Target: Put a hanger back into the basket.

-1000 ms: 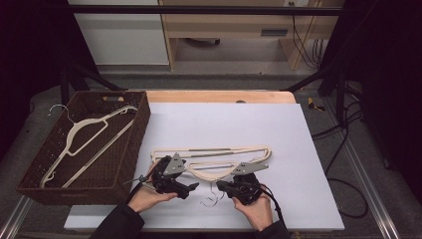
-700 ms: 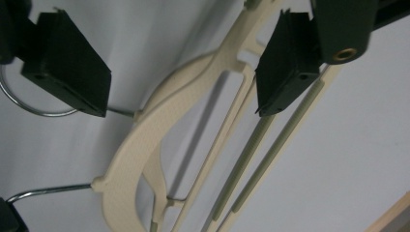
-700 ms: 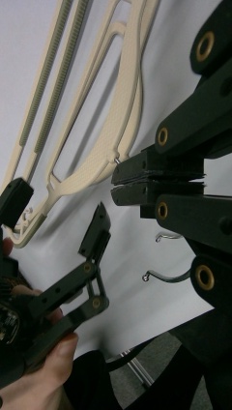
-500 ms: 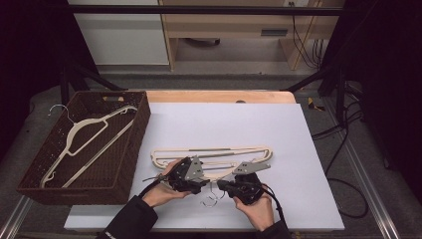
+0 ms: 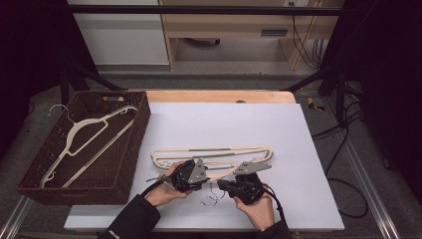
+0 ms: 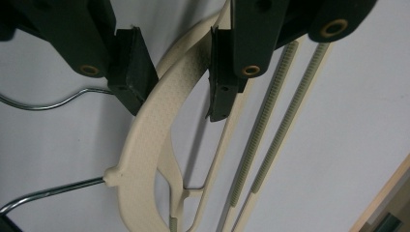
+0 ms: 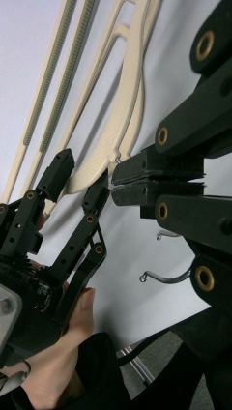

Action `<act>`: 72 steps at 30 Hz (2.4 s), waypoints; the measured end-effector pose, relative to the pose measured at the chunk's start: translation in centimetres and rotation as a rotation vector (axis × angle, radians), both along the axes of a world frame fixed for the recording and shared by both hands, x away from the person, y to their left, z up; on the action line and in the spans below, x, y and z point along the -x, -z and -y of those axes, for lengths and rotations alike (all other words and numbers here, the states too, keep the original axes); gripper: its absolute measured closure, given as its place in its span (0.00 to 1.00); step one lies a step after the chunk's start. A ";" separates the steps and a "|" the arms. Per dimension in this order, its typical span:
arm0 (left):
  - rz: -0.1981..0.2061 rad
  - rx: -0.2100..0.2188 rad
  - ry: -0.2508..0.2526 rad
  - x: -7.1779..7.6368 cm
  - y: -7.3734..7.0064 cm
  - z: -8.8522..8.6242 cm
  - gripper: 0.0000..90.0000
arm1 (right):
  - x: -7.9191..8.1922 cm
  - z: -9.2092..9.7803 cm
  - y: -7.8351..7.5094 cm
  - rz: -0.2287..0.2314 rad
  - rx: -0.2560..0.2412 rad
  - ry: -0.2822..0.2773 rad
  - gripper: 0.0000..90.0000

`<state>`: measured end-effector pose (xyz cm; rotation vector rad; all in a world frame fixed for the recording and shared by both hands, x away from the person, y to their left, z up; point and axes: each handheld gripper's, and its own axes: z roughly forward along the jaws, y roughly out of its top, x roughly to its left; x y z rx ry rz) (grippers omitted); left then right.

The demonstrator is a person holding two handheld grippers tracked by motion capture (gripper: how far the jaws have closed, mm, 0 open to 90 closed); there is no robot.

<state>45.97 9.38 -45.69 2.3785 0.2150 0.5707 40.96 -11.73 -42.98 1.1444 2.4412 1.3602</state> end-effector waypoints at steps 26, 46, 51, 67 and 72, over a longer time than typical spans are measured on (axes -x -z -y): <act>0.036 0.058 -0.028 -1.9 -3.4 -0.5 0.84 | 0.1 9.2 -0.5 0.196 -0.125 0.239 0.35; 0.019 0.088 -0.096 -5.3 -5.5 -1.2 0.95 | 0.2 11.0 -0.4 0.235 -0.106 0.287 0.15; 0.015 0.119 -0.135 -5.4 -6.2 -2.1 0.96 | 0.2 11.1 -0.4 0.241 -0.100 0.286 0.15; -0.063 0.292 -0.261 -3.2 -10.3 -4.6 0.96 | 0.7 12.3 -1.2 0.275 -0.106 0.305 0.10; -0.076 0.329 -0.281 -2.3 -11.8 -5.7 0.96 | 0.8 12.8 -1.4 0.282 -0.107 0.321 0.09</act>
